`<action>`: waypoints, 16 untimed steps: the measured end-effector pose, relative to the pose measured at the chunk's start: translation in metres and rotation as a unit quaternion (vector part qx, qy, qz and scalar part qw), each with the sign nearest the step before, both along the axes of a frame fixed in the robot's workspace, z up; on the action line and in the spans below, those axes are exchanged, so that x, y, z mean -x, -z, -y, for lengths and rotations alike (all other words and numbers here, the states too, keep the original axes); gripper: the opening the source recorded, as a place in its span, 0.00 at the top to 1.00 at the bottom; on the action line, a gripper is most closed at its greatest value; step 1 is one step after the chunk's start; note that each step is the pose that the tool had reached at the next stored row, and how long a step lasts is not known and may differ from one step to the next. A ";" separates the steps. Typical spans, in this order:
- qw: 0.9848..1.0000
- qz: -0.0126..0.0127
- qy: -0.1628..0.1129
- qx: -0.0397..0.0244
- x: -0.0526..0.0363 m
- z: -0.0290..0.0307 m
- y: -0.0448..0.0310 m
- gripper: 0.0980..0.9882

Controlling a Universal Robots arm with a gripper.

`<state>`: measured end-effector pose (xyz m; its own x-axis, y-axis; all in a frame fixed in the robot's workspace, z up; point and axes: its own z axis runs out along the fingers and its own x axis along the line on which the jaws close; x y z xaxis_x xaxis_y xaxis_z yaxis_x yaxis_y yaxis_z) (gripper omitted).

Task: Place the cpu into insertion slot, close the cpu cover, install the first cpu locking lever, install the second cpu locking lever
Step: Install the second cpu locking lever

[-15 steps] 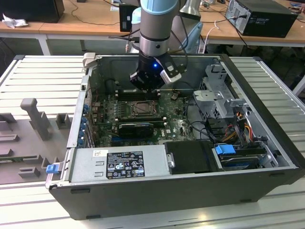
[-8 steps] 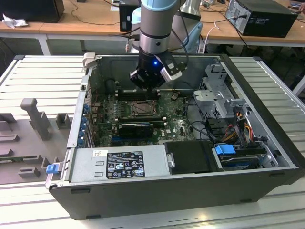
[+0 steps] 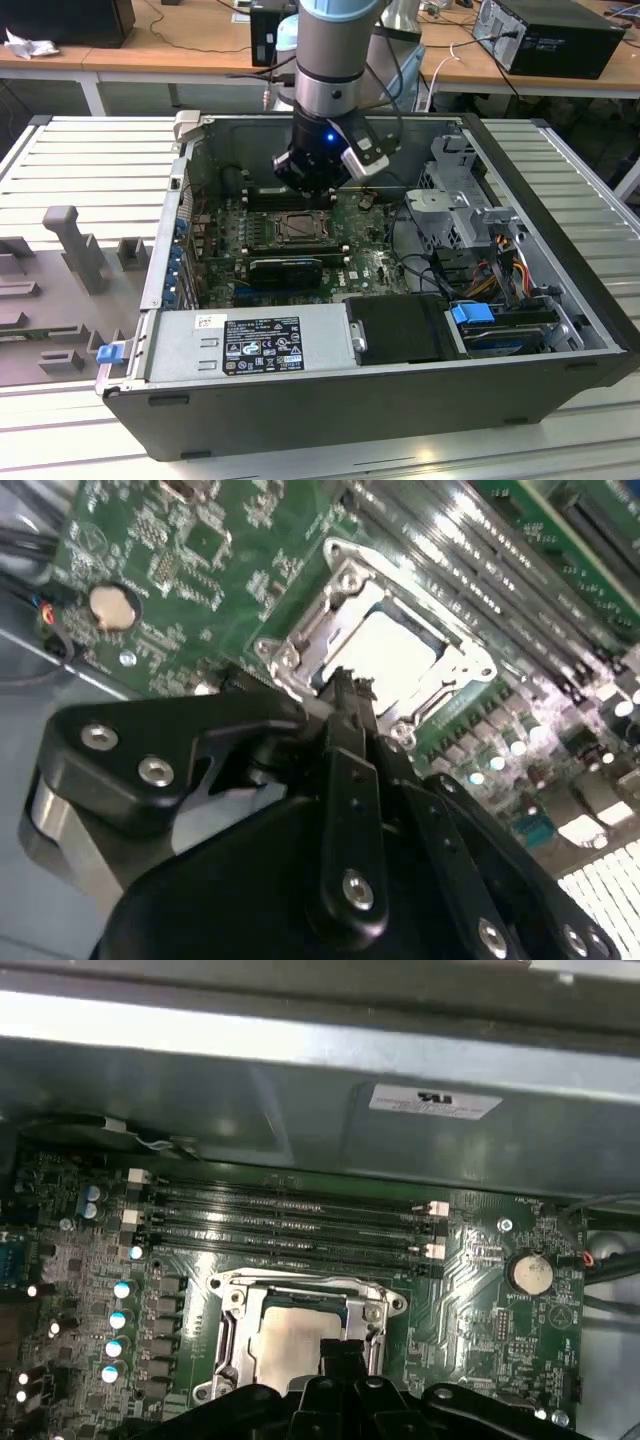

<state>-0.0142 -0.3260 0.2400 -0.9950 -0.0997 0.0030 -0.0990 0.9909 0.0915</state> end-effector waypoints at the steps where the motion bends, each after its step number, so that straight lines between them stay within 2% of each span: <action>1: 1.000 0.000 0.000 0.000 0.0000 0.0036 0.0001 0.99; 3: 1.000 0.000 0.000 0.000 0.0000 0.0124 0.0008 0.99; 4: 1.000 -0.001 0.000 0.000 0.0000 0.0194 0.0015 0.99; 5: 1.000 -0.003 0.000 0.000 0.0000 0.0234 0.0021 0.99; 6: 1.000 -0.005 0.000 0.000 0.0000 0.0271 0.0027 0.99; 7: 1.000 -0.011 0.000 0.000 0.0000 0.0348 0.0037 0.99; 8: 1.000 -0.015 0.000 -0.002 0.0000 0.0401 0.0043 0.99; 10: 1.000 -0.015 0.000 -0.014 0.0007 0.0477 0.0046 0.99; 11: 1.000 -0.015 0.000 -0.025 0.0018 0.0503 0.0046 0.99; 14: 0.999 -0.015 0.000 -0.039 0.0053 0.0586 0.0049 0.99; 16: 0.999 -0.015 0.000 -0.041 0.0163 0.0614 0.0054 0.99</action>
<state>-0.0305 -0.3874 0.2347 -0.9945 -0.1014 0.0245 -0.0956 0.9799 0.1751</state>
